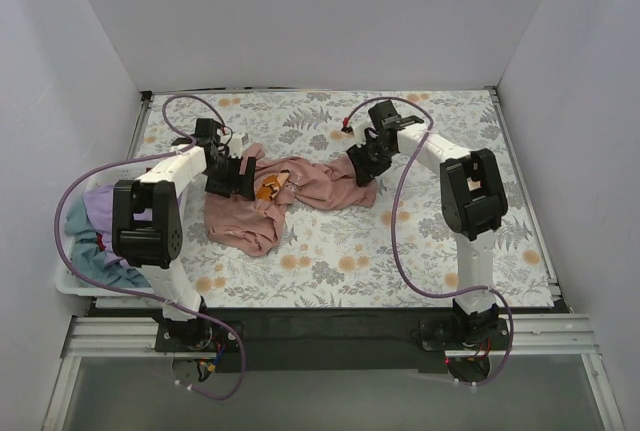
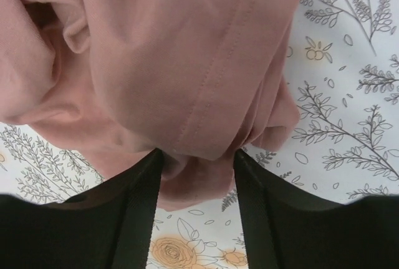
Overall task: Fold and stack the t-shirts
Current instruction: Flatten the tshirt out
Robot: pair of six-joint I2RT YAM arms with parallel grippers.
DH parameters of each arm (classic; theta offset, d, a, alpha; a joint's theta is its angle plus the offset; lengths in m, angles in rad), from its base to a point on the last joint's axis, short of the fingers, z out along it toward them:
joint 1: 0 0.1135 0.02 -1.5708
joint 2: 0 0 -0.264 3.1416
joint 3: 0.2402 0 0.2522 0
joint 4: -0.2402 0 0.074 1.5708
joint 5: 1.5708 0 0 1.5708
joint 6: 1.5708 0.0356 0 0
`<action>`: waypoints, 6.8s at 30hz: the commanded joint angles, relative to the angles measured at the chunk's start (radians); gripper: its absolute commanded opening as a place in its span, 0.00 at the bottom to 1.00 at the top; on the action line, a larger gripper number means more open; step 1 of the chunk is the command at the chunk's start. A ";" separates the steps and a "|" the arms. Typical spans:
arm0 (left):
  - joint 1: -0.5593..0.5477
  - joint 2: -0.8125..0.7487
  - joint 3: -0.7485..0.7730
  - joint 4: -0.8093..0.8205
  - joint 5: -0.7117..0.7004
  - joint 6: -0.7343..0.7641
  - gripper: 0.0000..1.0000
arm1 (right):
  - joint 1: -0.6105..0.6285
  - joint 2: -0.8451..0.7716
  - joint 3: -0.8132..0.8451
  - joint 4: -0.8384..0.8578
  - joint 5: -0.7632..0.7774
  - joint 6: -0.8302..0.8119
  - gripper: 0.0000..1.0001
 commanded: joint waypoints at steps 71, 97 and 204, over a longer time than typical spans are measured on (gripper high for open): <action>-0.048 0.375 0.563 -0.019 0.032 0.027 0.77 | -0.102 -0.468 -0.313 -0.186 0.162 -0.414 0.01; -0.078 0.595 0.906 0.049 0.021 -0.052 0.00 | -0.159 -0.482 -0.173 -0.184 0.222 -0.398 0.01; -0.049 -0.223 -0.183 0.116 0.144 0.123 0.42 | -0.288 -0.524 -0.565 -0.100 0.059 -0.211 0.51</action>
